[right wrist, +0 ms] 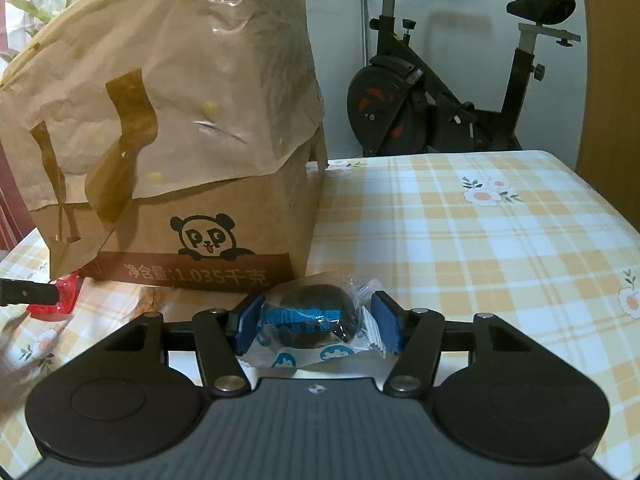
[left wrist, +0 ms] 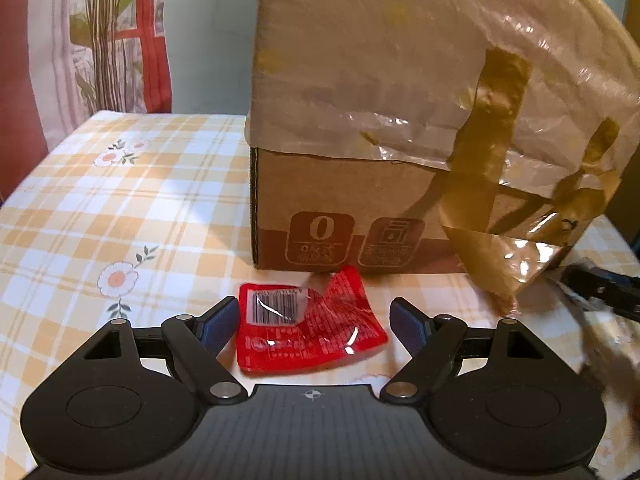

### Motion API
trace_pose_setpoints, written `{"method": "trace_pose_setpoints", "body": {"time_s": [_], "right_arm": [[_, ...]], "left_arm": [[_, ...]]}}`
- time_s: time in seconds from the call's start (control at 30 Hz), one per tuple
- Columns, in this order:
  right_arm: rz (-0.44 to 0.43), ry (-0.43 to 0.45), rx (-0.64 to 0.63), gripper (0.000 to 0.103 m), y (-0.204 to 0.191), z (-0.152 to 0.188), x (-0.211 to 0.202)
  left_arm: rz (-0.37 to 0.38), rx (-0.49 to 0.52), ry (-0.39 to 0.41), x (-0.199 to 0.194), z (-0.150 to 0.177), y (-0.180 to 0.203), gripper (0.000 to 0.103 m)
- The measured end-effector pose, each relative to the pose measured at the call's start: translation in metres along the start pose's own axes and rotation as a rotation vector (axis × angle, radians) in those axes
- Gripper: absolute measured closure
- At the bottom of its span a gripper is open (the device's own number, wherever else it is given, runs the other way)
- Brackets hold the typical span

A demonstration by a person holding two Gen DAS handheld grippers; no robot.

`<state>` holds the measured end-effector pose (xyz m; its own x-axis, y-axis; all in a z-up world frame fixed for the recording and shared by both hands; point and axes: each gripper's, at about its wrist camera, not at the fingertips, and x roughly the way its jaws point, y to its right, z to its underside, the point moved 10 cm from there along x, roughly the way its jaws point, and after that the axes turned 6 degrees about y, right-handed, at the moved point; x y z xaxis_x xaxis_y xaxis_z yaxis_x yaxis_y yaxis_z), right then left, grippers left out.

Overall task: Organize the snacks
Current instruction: 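Grasp the red pouch with the left tool while the right tool grasps the blue-wrapped cake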

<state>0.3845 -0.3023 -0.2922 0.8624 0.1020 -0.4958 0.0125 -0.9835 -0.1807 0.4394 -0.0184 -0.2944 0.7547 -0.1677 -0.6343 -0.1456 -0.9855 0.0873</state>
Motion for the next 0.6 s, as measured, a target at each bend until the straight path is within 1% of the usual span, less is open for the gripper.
{"method": "trace_pose_setpoints", "body": {"time_s": [0.13, 0.2, 0.3, 0.33, 0.4, 0.6], "right_arm": [[-0.006, -0.001, 0.001, 0.042, -0.001, 0.000, 0.000], [-0.010, -0.002, 0.006, 0.042, 0.000, 0.000, 0.001], [-0.017, -0.003, 0.014, 0.042, 0.000, 0.000, 0.002], [-0.019, -0.004, 0.016, 0.042, 0.000, 0.000, 0.002], [-0.023, -0.005, 0.020, 0.042, 0.000, 0.000, 0.003], [-0.031, -0.003, 0.038, 0.042, 0.001, 0.000, 0.004]], "left_arm": [[-0.034, 0.021, 0.004, 0.008, 0.001, 0.002, 0.018], [-0.049, 0.047, 0.004, 0.010, 0.001, 0.005, 0.016], [-0.075, 0.094, 0.001, 0.011, 0.003, 0.010, 0.009], [-0.081, 0.074, -0.002, 0.012, 0.004, 0.007, 0.006], [-0.083, 0.076, 0.002, 0.010, 0.004, 0.005, 0.005], [-0.113, 0.042, 0.002, 0.003, 0.007, 0.004, 0.006]]}}
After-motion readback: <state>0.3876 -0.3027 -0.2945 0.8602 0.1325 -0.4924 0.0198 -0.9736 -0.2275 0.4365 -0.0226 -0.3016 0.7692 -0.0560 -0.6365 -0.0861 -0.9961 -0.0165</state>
